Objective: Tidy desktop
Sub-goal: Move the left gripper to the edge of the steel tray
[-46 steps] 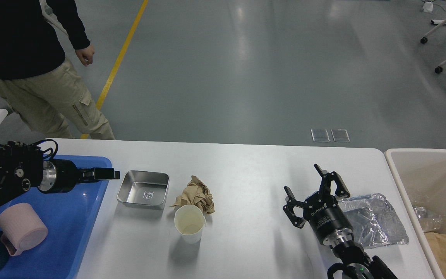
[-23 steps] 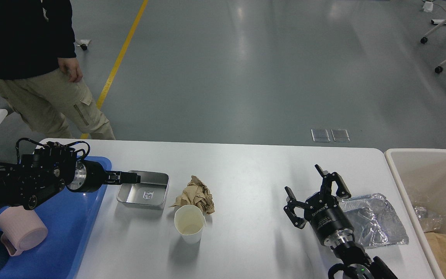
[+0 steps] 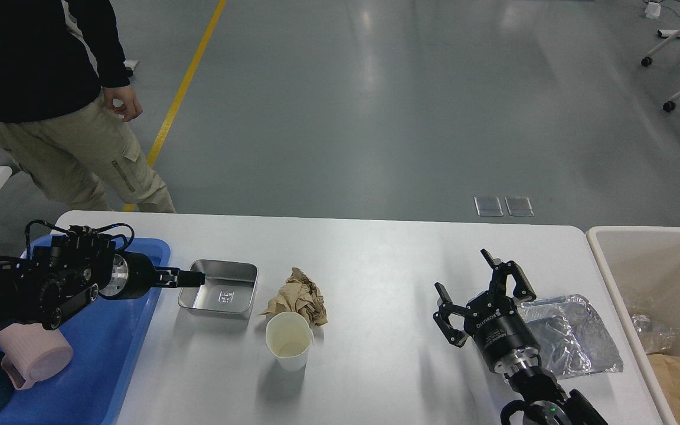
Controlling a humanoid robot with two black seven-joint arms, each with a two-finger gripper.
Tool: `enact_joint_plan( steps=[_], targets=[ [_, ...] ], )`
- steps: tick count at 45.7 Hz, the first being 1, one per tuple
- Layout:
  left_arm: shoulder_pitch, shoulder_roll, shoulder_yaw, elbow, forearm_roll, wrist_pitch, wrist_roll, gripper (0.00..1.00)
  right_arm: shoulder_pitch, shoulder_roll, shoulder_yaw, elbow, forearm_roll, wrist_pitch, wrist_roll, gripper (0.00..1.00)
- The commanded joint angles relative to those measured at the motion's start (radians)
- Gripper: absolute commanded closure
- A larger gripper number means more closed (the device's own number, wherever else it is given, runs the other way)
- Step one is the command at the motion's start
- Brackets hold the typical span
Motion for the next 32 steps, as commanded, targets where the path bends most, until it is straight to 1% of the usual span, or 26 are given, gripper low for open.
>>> enact_joint_plan(
  steps=[1, 8, 12, 18, 21, 32],
  targets=[
    [0.021, -0.020, 0.000, 0.021, 0.000, 0.016, -0.001, 0.08, -0.002, -0.001, 0.001, 0.000, 0.000, 0.001, 0.000, 0.00],
    [0.049, -0.020, 0.000, 0.029, 0.000, 0.043, -0.020, 0.11, -0.002, -0.002, 0.001, 0.000, 0.000, 0.001, 0.000, 0.00],
    [0.063, -0.020, 0.012, 0.037, 0.000, 0.060, -0.035, 0.16, -0.002, -0.002, 0.001, 0.000, 0.000, 0.001, 0.000, 0.00],
    [0.067, -0.020, 0.065, 0.046, 0.000, 0.092, -0.072, 0.30, -0.002, -0.002, 0.001, 0.001, 0.000, 0.001, 0.000, 0.00],
    [0.067, -0.020, 0.083, 0.046, -0.002, 0.106, -0.089, 0.36, -0.003, -0.002, 0.001, 0.001, 0.000, 0.001, 0.000, 0.00],
    [0.071, -0.020, 0.086, 0.051, -0.003, 0.117, -0.103, 0.57, -0.009, -0.002, 0.001, 0.003, 0.000, 0.001, 0.000, 0.00]
  ],
)
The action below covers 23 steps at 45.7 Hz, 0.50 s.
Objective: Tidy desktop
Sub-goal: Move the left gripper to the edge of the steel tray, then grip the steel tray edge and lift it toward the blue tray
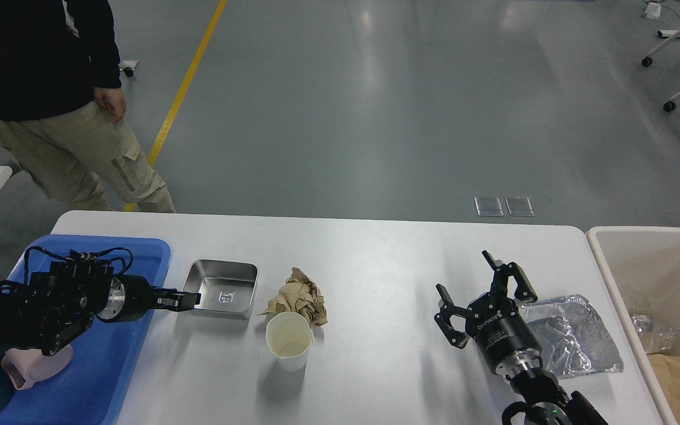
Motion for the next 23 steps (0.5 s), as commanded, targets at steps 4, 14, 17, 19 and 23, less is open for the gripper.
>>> enact_joint_plan(
  steps=[4, 14, 17, 19, 23],
  targets=[
    [0.001, 0.000, 0.001, 0.003, 0.000, 0.003, -0.027, 0.67, -0.003, 0.000, 0.000, 0.002, 0.000, 0.000, 0.000, 0.00],
    [0.003, 0.000, 0.012, 0.017, 0.000, 0.001, -0.074, 0.81, -0.007, 0.000, 0.001, 0.003, 0.000, 0.000, 0.000, 0.00],
    [0.011, 0.000, 0.018, 0.026, 0.000, 0.001, -0.077, 0.83, -0.006, 0.000, 0.001, 0.003, 0.000, 0.000, 0.000, 0.00],
    [0.014, 0.000, 0.018, 0.030, 0.000, 0.000, -0.081, 0.84, -0.007, 0.001, 0.001, 0.003, 0.000, -0.001, 0.000, 0.00],
    [0.015, 0.000, 0.022, 0.030, 0.000, -0.002, -0.097, 0.88, -0.006, 0.000, 0.001, 0.003, 0.000, 0.000, 0.000, 0.00]
  ],
)
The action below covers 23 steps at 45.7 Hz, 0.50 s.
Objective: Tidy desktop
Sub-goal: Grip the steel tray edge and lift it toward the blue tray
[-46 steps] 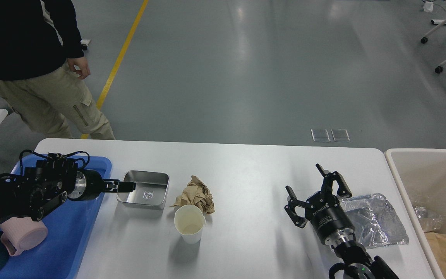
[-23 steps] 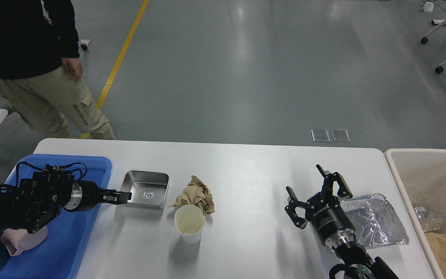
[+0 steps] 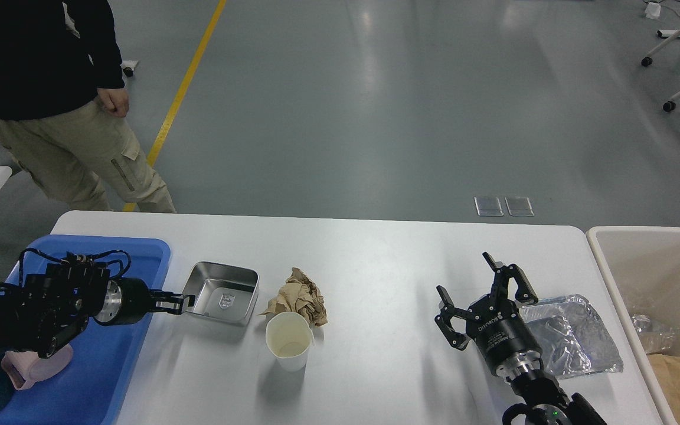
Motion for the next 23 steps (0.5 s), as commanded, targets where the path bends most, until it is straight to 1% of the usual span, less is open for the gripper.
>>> enact_joint_plan(
  steps=[1, 8, 14, 20, 23],
  targets=[
    [0.003, 0.000, 0.008, 0.003, 0.000, -0.002, -0.018, 0.89, 0.000, 0.000, 0.000, 0.000, 0.000, 0.000, 0.000, 0.00],
    [0.003, -0.001, 0.022, 0.003, 0.000, -0.004, -0.030, 0.93, 0.001, 0.000, 0.000, -0.002, 0.000, 0.000, 0.000, 0.00],
    [0.003, -0.003, 0.022, 0.004, 0.000, -0.005, -0.030, 0.95, 0.000, 0.000, 0.000, -0.002, 0.000, 0.000, 0.000, 0.00],
    [-0.001, -0.003, 0.022, 0.001, -0.008, -0.016, -0.033, 0.95, 0.001, 0.001, 0.000, -0.002, 0.000, -0.001, 0.000, 0.00],
    [-0.012, -0.003, 0.020, -0.006, -0.011, -0.030, -0.045, 0.94, 0.001, 0.001, 0.000, -0.002, 0.000, 0.000, 0.000, 0.00]
  ],
)
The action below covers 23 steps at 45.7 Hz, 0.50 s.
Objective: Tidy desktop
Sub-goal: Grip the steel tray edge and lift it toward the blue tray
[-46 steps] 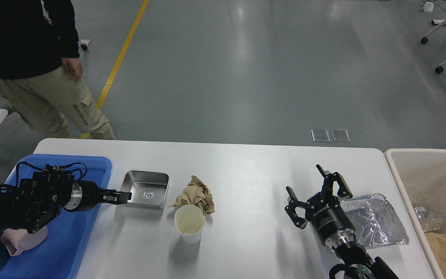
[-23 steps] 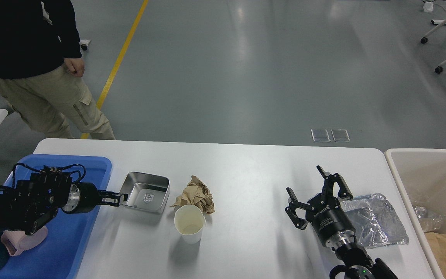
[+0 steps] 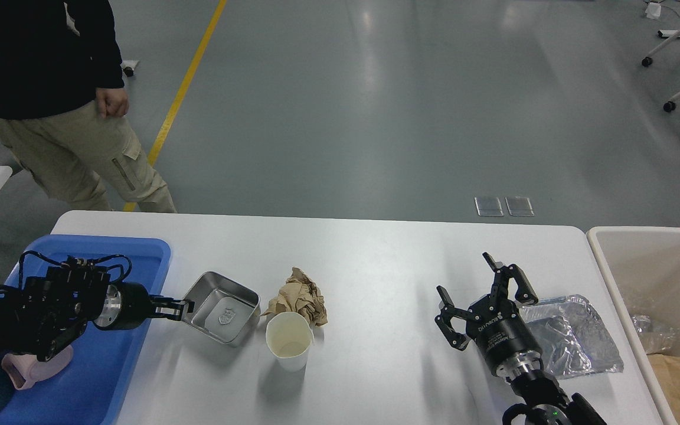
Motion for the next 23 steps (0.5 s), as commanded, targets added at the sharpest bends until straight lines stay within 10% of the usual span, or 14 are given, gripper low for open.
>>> enact_joint_plan(
  steps=[1, 23],
  targets=[
    [-0.018, 0.002, -0.003, -0.013, -0.012, -0.029, -0.021, 0.94, 0.001, 0.001, 0.000, 0.000, 0.000, 0.000, 0.000, 0.00],
    [-0.182, 0.226, -0.054, -0.348, -0.026, -0.130, -0.079, 0.92, 0.003, 0.000, 0.000, -0.002, 0.000, 0.000, 0.000, 0.00]
  ],
)
